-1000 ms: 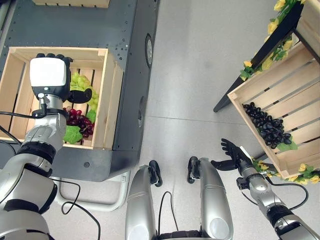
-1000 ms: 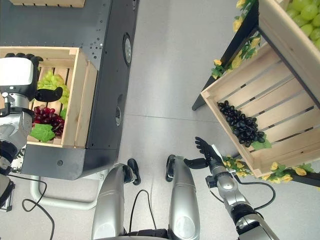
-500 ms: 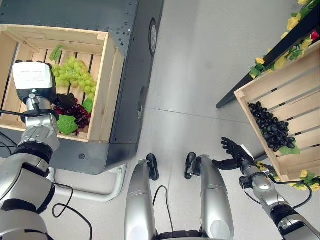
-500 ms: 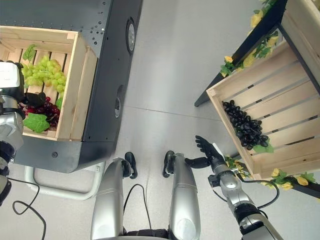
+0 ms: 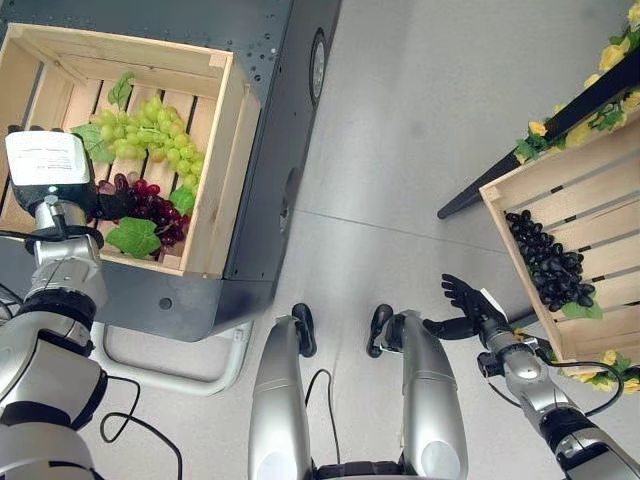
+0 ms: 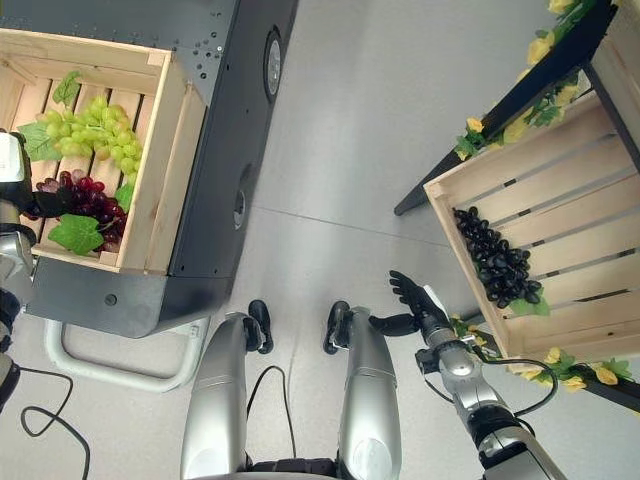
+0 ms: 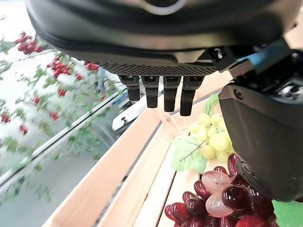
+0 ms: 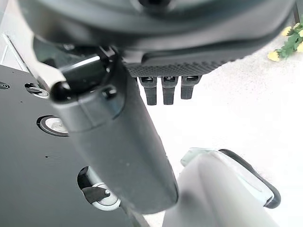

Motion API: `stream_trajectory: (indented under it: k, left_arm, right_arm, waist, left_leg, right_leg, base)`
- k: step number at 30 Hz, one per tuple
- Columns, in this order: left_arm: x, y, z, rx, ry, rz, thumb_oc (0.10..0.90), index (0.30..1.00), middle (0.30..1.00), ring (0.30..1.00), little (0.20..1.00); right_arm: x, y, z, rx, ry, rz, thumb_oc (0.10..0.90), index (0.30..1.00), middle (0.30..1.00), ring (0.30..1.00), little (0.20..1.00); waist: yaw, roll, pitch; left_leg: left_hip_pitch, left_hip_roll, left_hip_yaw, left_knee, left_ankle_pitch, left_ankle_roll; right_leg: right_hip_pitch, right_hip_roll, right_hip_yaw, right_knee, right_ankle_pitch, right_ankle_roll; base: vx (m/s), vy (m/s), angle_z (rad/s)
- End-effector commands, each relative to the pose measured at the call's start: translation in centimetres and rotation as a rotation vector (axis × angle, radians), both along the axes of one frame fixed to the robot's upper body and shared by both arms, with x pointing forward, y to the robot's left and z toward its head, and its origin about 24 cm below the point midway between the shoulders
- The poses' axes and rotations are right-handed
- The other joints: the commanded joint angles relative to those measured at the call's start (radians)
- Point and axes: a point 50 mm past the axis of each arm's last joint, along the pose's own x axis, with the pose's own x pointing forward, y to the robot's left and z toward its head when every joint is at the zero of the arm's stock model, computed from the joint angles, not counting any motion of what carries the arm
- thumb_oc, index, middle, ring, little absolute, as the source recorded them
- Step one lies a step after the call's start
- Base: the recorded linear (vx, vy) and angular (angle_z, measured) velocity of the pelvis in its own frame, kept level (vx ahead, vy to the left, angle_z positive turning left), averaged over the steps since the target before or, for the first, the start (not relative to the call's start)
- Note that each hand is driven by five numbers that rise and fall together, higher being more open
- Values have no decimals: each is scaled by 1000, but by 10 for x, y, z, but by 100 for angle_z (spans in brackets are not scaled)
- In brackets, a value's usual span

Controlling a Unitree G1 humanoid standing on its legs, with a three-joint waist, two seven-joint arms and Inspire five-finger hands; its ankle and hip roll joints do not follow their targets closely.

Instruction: Pick up the fruits from the basket on one side to the basket on the other side

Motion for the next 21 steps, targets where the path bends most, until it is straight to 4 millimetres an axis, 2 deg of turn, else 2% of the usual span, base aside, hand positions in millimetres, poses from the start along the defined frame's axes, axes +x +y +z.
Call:
stream_trajectory:
  k: [1, 5, 13, 19, 21]
  left_arm:
    - [-22, 24, 62, 292, -70, -2, 800, 900, 900, 900, 900]
    - [-11, 5, 54, 365, 19, -155, 800, 900, 900, 900, 900]
    - [-7, -8, 42, 411, 158, -277, 800, 900, 900, 900, 900]
    - [-3, -25, 44, 448, 232, -434, 800, 900, 900, 900, 900]
    - [-2, -26, 48, 454, 262, -421, 800, 900, 900, 900, 900]
  right_arm:
    - [2, -7, 17, -17, -88, 36, 800, 900, 900, 900, 900]
    - [1, -11, 17, -33, -86, 32, 800, 900, 900, 900, 900]
    - [-2, -21, 20, -49, -83, 19, 800, 900, 900, 900, 900]
    - [-4, -24, 19, -65, -70, 22, 800, 900, 900, 900, 900]
    - [-5, -25, 18, -76, -66, 26, 800, 900, 900, 900, 900]
  waist:
    - [0, 8, -13]
    - [-3, 17, -13]
    - [-5, 23, -13]
    - [-7, 24, -13]
    - [-9, 27, -13]
  left_leg:
    - [108, -32, 85, -53, -98, 44]
    - [108, -35, 88, -61, -99, 45]
    - [109, -35, 90, -74, -93, 40]
    - [99, -31, 95, -78, -89, 40]
    - [96, -31, 95, -80, -87, 41]
  right_leg:
    - [72, 21, 51, -83, 36, 35]
    - [68, 18, 53, -84, 38, 39]
    - [65, 16, 52, -97, 50, 50]
    - [55, 13, 51, -103, 58, 53]
    - [52, 12, 51, -104, 60, 54]
  base:
    - [0, 0, 0]
    - [0, 0, 0]
    - [6, 9, 0]
    - [0, 0, 0]
    - [0, 0, 0]
